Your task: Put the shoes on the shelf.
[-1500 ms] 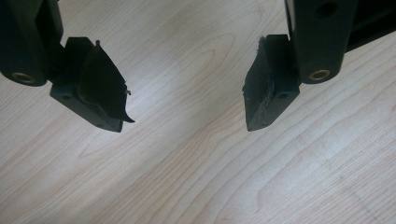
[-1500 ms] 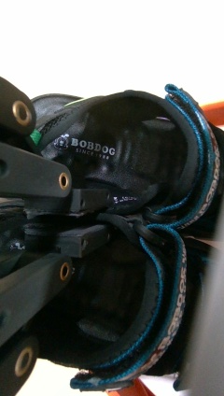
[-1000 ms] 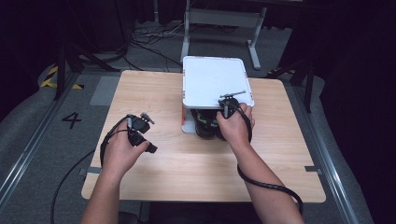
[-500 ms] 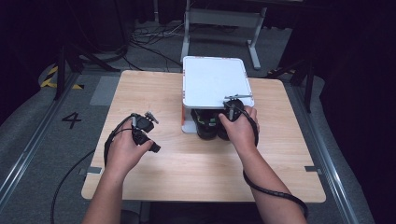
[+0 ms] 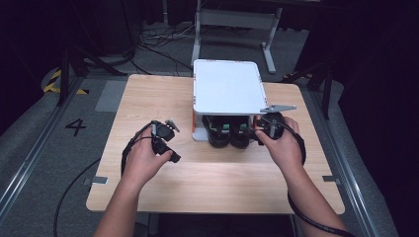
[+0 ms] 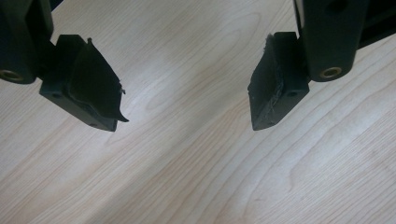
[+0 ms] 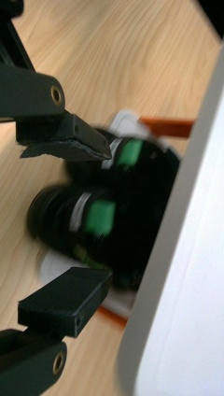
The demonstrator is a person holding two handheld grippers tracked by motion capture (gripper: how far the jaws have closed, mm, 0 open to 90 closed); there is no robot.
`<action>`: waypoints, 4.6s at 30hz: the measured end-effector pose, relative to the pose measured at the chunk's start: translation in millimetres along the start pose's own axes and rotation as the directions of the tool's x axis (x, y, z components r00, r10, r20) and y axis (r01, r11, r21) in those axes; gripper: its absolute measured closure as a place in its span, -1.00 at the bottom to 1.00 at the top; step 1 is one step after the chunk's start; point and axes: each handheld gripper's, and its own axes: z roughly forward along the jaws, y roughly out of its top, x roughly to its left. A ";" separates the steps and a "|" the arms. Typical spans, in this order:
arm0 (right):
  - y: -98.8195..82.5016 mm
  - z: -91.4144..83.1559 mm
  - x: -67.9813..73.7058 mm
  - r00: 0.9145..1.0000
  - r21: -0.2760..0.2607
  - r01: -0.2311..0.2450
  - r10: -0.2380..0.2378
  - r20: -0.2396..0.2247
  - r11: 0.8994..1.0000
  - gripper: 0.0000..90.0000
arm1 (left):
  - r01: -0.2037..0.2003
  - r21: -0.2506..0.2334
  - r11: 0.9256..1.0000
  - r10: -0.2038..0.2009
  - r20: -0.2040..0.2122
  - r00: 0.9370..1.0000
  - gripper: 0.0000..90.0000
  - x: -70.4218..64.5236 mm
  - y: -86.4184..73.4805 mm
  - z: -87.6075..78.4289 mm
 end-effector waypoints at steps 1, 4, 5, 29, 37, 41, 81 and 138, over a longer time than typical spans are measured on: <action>-3.4 -4.8 -3.0 1.000 0.002 0.019 -0.019 0.017 1.000 -0.29 | -0.007 -0.001 1.000 0.007 0.001 1.000 -0.40 -3.5 1.6 1.2; -15.5 -16.7 -10.5 0.999 0.017 -0.034 0.034 -0.010 0.999 -0.20 | -0.030 0.001 1.000 0.030 0.010 1.000 -0.39 -14.6 7.4 3.3; -18.4 -18.7 -11.2 0.999 0.011 -0.030 0.031 -0.029 0.999 -0.32 | -0.035 -0.003 0.999 0.035 0.007 0.999 -0.39 -18.0 9.5 3.5; -64.1 -17.0 -7.3 0.998 0.149 0.049 -0.041 -0.053 0.988 0.35 | -0.096 -0.032 0.995 0.097 0.007 0.995 0.10 -73.4 52.9 28.7; -65.3 7.6 -2.0 0.995 0.087 0.096 -0.093 -0.045 0.992 0.71 | -0.061 -0.079 0.995 0.060 -0.018 0.998 0.51 -72.8 69.7 49.1; -69.8 24.3 0.2 0.995 0.102 0.082 -0.077 -0.056 0.991 0.77 | -0.025 -0.134 0.991 0.026 0.003 1.000 0.76 -73.7 79.0 58.9; -47.0 106.5 -21.4 0.994 -0.052 0.106 -0.104 0.041 0.993 0.66 | -0.062 -0.381 0.923 -0.035 -0.242 0.970 0.57 -56.5 119.2 127.4; -109.8 -53.2 -122.4 0.981 0.170 0.194 -0.195 -0.010 0.966 -0.64 | 0.020 -0.169 0.985 -0.045 -0.145 0.988 -0.62 23.5 -47.8 6.5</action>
